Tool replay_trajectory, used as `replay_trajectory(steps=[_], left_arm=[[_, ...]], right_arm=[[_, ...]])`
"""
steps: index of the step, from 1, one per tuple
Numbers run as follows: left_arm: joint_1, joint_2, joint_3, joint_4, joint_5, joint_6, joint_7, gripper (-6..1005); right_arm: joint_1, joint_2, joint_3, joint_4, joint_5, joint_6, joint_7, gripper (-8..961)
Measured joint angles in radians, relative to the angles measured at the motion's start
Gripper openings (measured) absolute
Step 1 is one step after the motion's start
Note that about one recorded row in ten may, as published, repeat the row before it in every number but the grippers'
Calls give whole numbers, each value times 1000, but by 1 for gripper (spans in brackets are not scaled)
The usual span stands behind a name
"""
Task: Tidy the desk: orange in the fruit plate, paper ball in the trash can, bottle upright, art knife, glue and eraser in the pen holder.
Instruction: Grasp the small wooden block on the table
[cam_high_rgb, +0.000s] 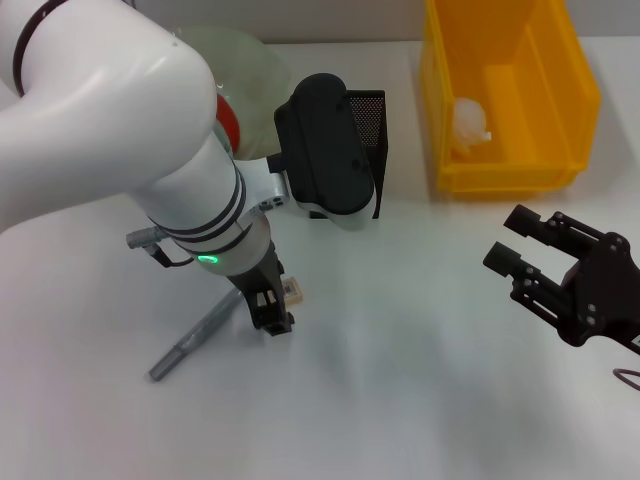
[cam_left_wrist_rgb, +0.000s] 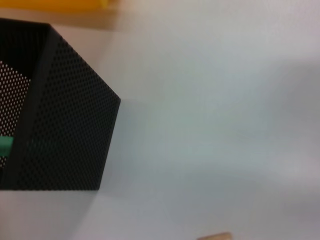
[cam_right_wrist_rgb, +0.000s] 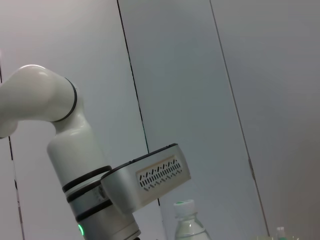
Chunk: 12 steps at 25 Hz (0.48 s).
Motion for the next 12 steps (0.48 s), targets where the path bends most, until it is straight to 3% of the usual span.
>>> replay_trajectory(steps=[12], left_arm=[[-6,0,28,-13,1,-16,8,496]], right_arm=[[7,0,0,0,0,-1,0,498]])
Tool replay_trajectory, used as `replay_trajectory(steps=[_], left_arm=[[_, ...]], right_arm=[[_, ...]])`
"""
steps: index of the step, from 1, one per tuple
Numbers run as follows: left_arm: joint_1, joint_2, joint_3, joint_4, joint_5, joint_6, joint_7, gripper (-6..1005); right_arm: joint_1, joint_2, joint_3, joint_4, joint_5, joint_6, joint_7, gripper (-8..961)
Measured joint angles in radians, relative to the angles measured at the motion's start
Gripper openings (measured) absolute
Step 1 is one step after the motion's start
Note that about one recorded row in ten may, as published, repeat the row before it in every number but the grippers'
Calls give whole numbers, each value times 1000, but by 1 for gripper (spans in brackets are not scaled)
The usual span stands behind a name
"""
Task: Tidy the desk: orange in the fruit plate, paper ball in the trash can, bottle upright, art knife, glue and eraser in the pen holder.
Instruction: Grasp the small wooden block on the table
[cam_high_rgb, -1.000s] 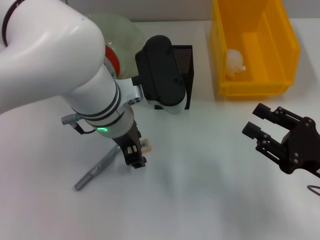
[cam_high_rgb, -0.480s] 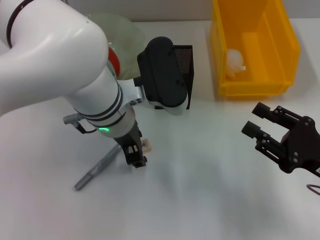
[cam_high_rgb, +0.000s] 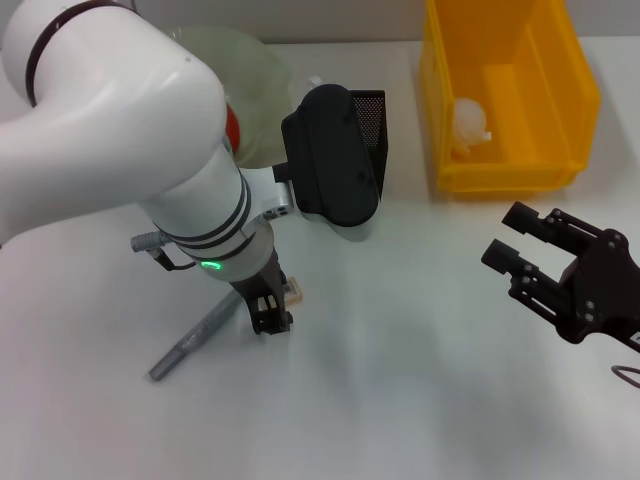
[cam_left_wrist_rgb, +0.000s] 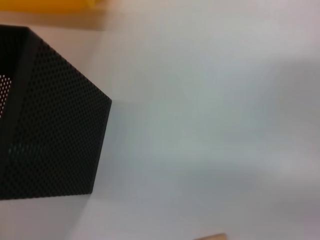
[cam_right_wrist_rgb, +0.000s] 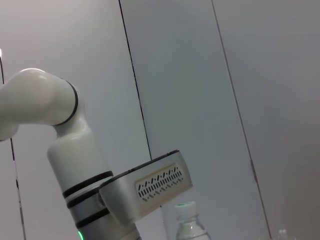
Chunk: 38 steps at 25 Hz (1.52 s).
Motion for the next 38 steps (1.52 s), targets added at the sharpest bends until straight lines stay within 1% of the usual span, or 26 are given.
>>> replay_trajectory(steps=[3,25,38], left_arm=[[-1,0,1,-2,0,-6,-2,443],[-20,0,10,-40,3,-28,-11,424],[-24,0,10,-42,1,-32,0,412]], right_arm=[[1,0,0,0,0,1,0,498],[6,0,0,0,2,12,0,498],[14,0,0,2,1,36,0,498]])
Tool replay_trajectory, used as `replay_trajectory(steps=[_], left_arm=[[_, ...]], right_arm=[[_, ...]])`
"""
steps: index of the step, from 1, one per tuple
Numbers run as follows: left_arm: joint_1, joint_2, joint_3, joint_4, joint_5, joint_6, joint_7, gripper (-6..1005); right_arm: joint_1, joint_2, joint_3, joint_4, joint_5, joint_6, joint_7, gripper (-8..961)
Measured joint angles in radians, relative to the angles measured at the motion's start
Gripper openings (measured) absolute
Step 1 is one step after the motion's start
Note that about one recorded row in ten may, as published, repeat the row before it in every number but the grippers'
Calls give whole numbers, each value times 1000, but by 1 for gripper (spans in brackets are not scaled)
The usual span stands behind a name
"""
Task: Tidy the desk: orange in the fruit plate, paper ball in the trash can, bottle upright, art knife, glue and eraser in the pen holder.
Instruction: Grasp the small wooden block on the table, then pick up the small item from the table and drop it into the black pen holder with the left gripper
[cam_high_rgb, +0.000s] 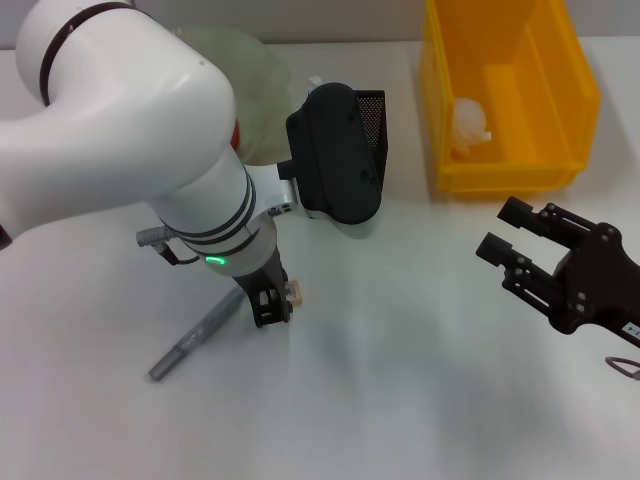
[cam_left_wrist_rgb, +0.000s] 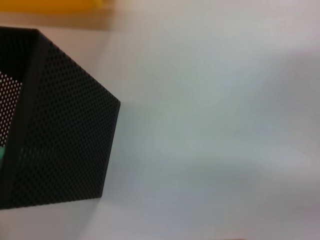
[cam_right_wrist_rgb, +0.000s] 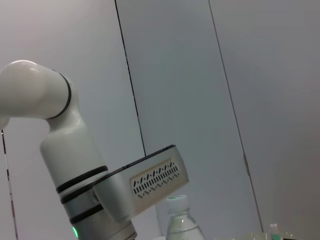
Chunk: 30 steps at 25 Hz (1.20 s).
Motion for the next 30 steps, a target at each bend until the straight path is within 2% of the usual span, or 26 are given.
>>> replay_trajectory(steps=[6,12,25,30], left_arm=[[-1,0,0,0,1,-3,2,319],[-3,0,0,-7,1,-8,2,285],[-12,0,10,-12,6,-14,4,282],[-4,0,11,20,9,-14,4,271]], right_arm=[[0,0,0,0,1,1,0,498],[1,0,0,0,1,1,0,498],[5,-2,1,0,1,-2,3,498],[5,-2,1,0,1,-6,4,498]])
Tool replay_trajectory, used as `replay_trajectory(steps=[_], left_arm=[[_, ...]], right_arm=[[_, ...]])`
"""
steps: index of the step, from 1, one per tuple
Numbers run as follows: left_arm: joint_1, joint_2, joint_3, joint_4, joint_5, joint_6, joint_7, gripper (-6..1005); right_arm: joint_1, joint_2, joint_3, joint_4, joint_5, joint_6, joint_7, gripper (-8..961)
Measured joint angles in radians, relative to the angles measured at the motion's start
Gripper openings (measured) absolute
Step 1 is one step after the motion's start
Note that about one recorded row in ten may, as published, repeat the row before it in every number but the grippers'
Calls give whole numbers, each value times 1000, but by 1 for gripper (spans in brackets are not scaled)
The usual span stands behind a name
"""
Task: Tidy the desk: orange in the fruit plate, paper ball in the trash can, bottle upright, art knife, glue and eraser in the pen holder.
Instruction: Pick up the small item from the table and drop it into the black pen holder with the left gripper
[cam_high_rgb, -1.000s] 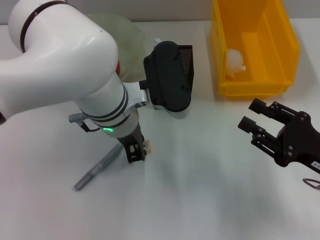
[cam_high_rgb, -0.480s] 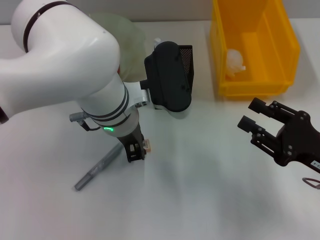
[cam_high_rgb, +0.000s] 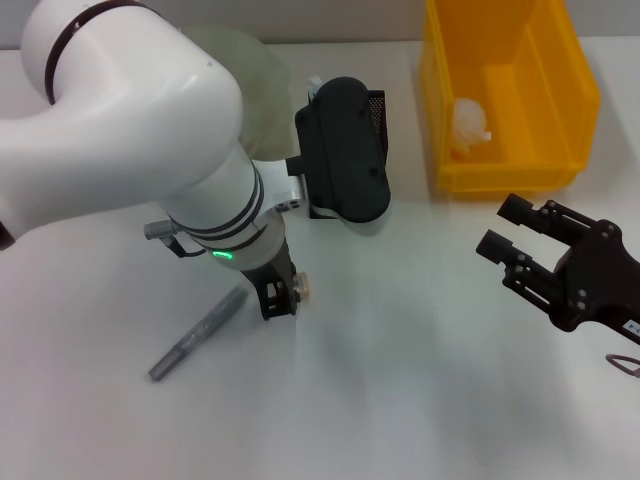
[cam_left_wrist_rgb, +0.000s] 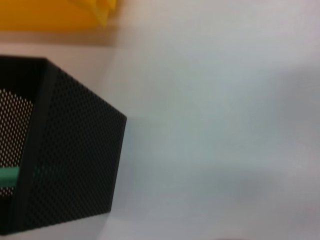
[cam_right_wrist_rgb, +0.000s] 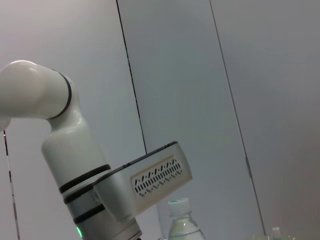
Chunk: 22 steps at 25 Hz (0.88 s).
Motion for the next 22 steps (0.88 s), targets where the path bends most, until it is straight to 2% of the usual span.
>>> replay_trajectory(steps=[9,16,22], left_arm=[[39,0,-17,86,0,-24,-1,268],[131,2,-96,227,-17,-127,5,264],[180,4,-159,274,-175,-165,102,265]], right_arm=[[-23,1,16,15,0,-5,-25,498],[-58,0,77,38,0,-27,-55,498],[-64,-1,80,44,1,-28,-56,498]])
